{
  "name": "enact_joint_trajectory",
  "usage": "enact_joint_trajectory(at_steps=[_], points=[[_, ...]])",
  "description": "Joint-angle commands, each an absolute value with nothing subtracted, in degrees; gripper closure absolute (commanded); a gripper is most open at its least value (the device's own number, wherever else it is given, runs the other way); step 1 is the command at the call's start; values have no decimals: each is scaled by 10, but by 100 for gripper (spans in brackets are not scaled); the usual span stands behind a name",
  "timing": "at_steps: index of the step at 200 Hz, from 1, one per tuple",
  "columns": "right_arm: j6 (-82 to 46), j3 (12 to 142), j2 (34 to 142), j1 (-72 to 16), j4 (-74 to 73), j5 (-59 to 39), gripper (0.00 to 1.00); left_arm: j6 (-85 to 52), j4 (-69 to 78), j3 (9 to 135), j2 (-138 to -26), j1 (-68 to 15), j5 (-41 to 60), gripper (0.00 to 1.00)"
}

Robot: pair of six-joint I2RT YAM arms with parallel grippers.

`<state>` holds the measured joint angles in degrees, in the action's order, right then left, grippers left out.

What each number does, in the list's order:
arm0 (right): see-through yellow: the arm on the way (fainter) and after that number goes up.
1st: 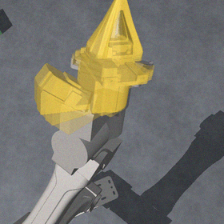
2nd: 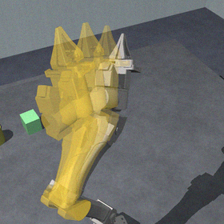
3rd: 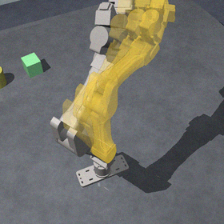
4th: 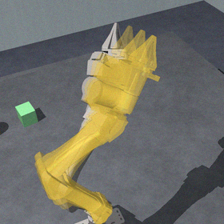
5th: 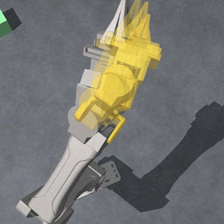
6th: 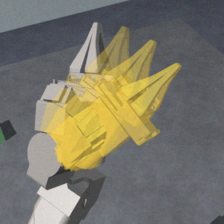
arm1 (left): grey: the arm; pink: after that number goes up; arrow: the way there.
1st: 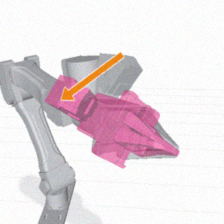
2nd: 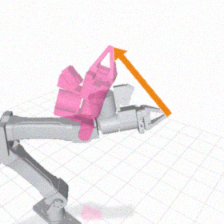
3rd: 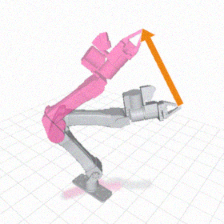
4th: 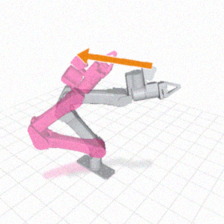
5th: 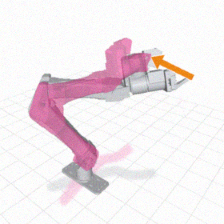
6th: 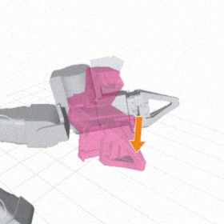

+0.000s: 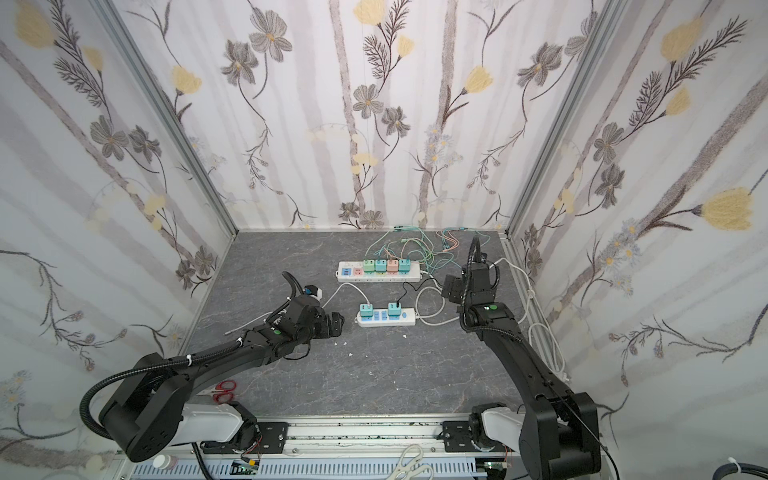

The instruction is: Insert the plug

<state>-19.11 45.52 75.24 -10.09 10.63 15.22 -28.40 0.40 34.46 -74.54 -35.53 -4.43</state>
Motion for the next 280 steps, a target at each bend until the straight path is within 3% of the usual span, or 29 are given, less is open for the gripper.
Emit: enact_joint_trajectory(at_steps=[1,35,77,103,133,157,215,245,264,280], points=[[-235,423,718,-93,48,230,1,-270,25,325,-702,-356,-102,0],[-240,341,655,-66,-36,292,1,-271,5,299,-616,-347,-226,0],[-208,318,650,-38,-25,324,1,-261,-38,304,-568,-296,-331,0],[-149,284,649,-27,-87,315,1,-245,-30,297,-544,-259,-420,0],[-127,224,659,2,-219,224,1,-249,2,268,-534,-192,-469,0],[-119,187,691,27,-337,141,1,-265,-2,259,-538,-164,-475,0],[-64,197,796,53,-460,-3,1,-193,61,239,-542,-138,-508,0],[-44,163,883,53,-629,-78,1,-156,119,219,-581,-103,-447,0],[-41,219,854,50,-471,-55,1,-121,177,214,-626,-76,-359,0],[-19,218,873,30,-500,-39,1,-73,272,206,-684,-68,-310,0]])
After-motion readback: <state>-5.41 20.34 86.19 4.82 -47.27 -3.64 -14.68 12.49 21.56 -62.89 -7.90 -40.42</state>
